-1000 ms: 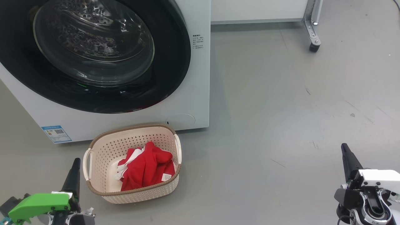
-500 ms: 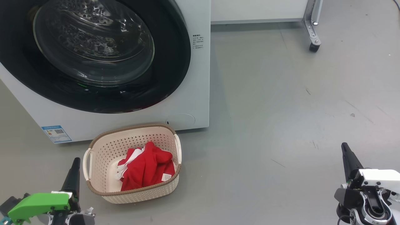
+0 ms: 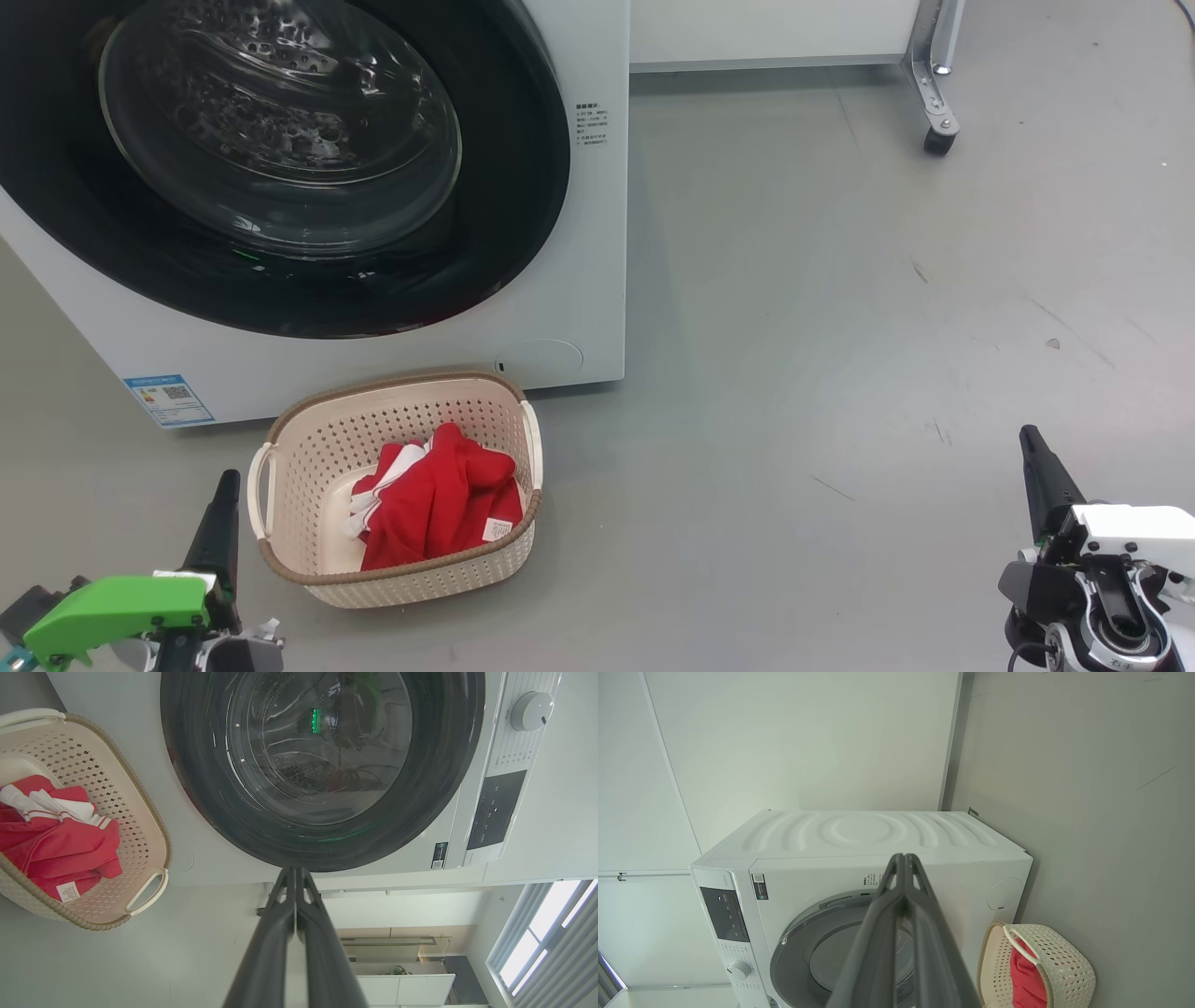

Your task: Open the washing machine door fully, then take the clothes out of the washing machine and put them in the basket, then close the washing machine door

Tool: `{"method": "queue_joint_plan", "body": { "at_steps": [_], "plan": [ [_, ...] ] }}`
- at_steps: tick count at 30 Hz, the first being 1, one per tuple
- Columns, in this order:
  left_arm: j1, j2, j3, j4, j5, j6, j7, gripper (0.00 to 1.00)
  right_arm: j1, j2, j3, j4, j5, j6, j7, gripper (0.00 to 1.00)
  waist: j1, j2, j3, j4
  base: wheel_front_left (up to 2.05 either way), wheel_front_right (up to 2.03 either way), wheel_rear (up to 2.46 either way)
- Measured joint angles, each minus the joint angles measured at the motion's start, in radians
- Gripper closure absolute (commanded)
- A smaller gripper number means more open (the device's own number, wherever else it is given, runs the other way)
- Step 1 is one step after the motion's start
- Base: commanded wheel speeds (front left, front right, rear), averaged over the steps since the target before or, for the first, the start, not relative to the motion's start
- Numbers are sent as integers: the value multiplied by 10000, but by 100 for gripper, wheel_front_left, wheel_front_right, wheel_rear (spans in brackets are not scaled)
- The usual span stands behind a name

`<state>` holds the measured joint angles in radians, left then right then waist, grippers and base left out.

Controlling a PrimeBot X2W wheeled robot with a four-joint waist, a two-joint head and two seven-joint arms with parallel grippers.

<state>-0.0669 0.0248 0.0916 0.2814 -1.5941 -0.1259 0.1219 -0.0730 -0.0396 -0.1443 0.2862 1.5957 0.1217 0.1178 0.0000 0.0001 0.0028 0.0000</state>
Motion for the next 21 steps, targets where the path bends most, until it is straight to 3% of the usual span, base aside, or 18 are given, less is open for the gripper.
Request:
{"method": "queue_joint_plan", "body": {
  "at_steps": [21],
  "plan": [
    [0,2,-12,-35,0,0,-2,100,0,0,12,-29,31,0,0,100,0,0,1,0,0,0,0]
  ]
}}
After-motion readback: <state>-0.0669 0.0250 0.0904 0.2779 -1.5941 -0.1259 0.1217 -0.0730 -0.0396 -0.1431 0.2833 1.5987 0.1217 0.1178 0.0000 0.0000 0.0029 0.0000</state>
